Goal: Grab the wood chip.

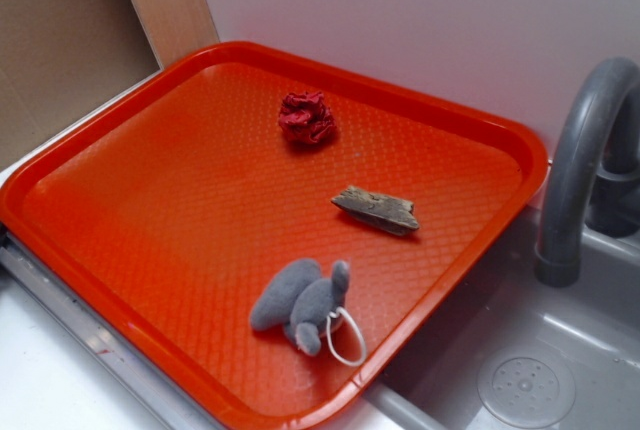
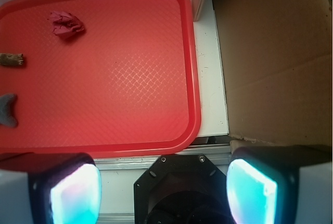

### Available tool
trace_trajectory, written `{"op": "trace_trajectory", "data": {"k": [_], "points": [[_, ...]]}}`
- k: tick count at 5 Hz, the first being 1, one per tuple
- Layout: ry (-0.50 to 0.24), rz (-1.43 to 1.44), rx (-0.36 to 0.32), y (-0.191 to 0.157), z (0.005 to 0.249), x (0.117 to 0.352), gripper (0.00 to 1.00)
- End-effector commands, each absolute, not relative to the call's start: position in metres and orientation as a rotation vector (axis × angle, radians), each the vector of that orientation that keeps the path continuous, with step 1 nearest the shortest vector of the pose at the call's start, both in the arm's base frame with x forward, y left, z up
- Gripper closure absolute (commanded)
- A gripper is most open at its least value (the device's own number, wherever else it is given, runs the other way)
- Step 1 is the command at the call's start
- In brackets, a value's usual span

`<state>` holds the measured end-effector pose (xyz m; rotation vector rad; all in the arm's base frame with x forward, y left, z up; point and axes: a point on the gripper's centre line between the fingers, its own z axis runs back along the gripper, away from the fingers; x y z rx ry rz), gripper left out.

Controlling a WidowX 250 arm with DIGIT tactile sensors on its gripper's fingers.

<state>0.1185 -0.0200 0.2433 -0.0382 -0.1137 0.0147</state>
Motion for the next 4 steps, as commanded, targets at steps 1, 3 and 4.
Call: {"op": "trace_trajectory", "data": {"k": [1, 3, 4], "points": [[-0.114, 0.015, -0.038, -0.02, 0.243, 0.118, 0.0], [-0.167, -0.217, -0.047, -0.061, 0.236, 0.152, 0.0], [-0.217, -0.376, -0.031, -0.085, 0.237, 0.156, 0.0]]}}
